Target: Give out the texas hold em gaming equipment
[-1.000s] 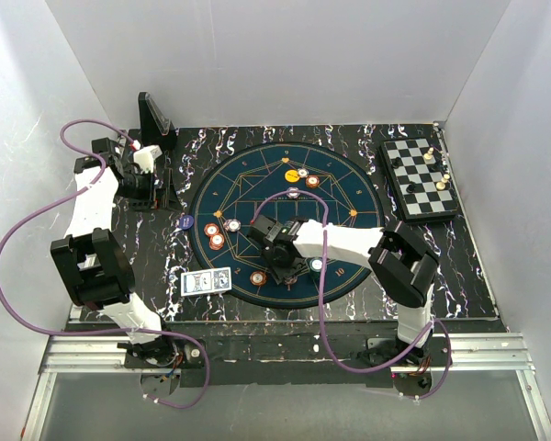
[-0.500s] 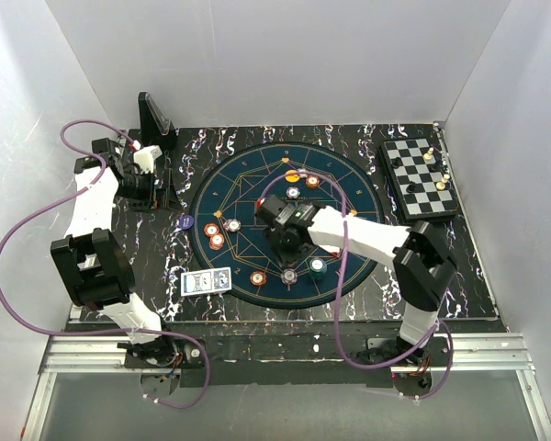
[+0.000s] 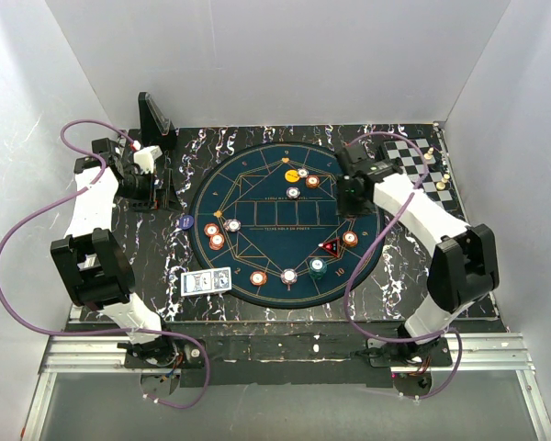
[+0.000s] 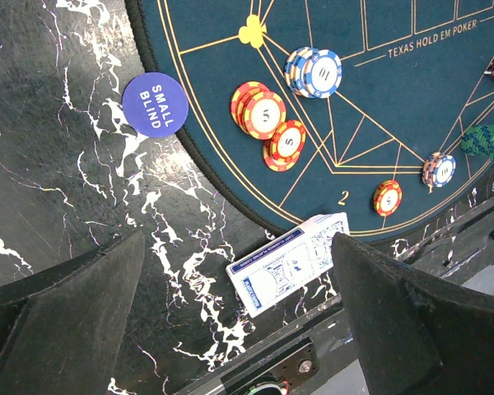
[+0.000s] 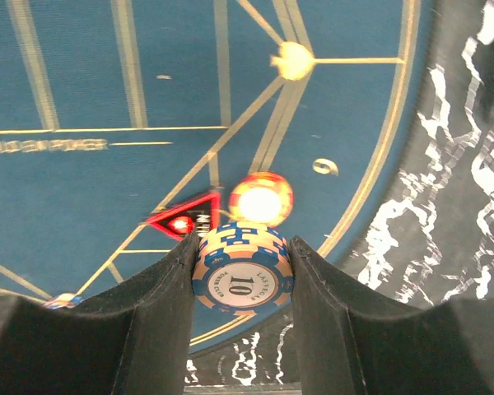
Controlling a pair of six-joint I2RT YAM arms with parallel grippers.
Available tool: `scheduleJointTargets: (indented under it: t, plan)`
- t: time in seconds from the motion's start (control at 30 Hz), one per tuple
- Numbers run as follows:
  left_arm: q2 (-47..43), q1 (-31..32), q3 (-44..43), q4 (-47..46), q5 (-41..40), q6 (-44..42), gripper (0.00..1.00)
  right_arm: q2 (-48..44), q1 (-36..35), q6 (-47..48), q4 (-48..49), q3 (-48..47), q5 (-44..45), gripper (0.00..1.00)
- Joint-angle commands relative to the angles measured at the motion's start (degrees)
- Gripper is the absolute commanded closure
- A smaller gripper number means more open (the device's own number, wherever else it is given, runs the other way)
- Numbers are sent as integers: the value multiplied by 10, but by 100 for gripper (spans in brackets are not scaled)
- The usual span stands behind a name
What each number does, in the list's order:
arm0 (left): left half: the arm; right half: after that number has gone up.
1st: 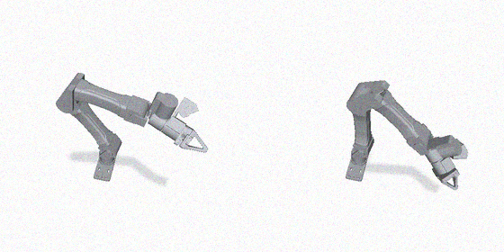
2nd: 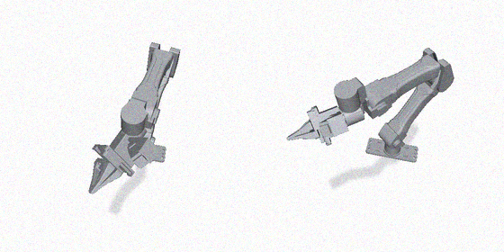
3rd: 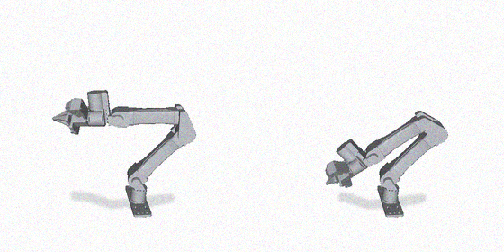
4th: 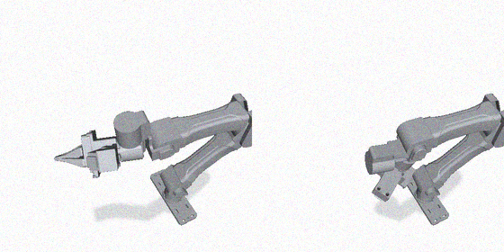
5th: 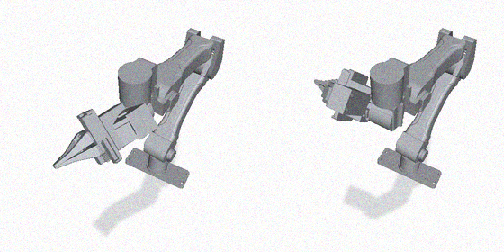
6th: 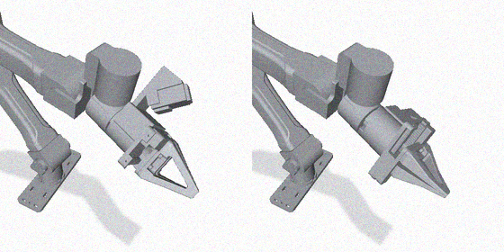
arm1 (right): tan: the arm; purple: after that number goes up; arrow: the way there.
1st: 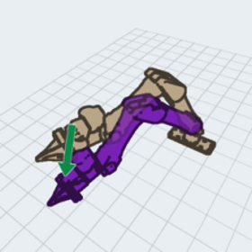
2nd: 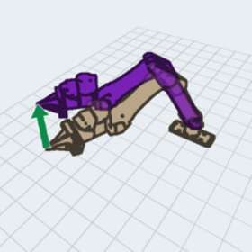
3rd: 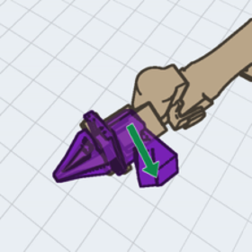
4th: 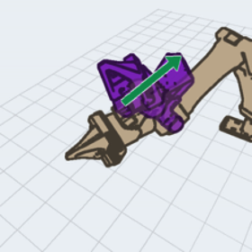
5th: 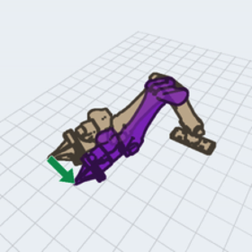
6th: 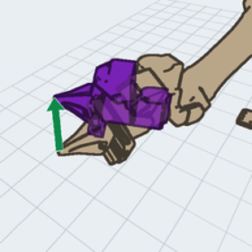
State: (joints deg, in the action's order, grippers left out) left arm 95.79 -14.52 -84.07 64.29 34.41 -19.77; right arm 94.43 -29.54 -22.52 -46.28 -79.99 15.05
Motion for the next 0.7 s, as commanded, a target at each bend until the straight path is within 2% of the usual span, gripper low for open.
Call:
scheduleJointTargets:
  t: [0.0, 0.3, 0.67]
  plan:
    - [-24, -3, -14, 2, 7, -8, 2, -29, 62, -27, 4, 42, 16, 73]
    - [-22, -3, -16, 7, 6, -12, 2, 40, 113, -50, 26, 55, 31, 74]
    - [-31, -3, -5, 5, 14, -14, 2, 114, 128, -79, 58, 64, 32, 71]
